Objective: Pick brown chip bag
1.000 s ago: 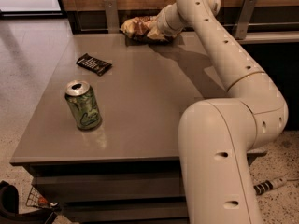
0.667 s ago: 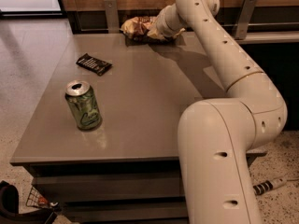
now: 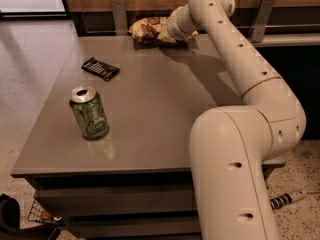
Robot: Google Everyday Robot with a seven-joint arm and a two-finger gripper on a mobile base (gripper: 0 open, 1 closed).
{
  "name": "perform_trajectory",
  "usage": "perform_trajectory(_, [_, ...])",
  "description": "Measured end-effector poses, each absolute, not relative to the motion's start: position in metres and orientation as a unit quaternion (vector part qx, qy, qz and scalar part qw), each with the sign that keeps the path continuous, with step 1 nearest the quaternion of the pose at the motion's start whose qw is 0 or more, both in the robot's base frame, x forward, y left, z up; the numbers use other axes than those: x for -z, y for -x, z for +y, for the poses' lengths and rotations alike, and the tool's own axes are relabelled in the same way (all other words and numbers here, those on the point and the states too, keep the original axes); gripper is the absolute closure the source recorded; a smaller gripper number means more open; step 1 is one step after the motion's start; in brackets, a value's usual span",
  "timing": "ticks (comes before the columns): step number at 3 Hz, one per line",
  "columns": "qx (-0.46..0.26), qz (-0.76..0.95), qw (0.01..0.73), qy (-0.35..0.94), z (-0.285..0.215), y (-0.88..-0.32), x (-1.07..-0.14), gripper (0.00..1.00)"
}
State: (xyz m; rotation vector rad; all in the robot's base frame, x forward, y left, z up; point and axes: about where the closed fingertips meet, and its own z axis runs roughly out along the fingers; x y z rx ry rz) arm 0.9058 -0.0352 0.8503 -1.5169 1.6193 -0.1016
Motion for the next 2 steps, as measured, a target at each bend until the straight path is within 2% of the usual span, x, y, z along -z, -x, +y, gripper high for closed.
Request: perform_trajectory(2, [0.082,0.646,0.44,0.618,-0.064,-0.889,-0.911,1.0])
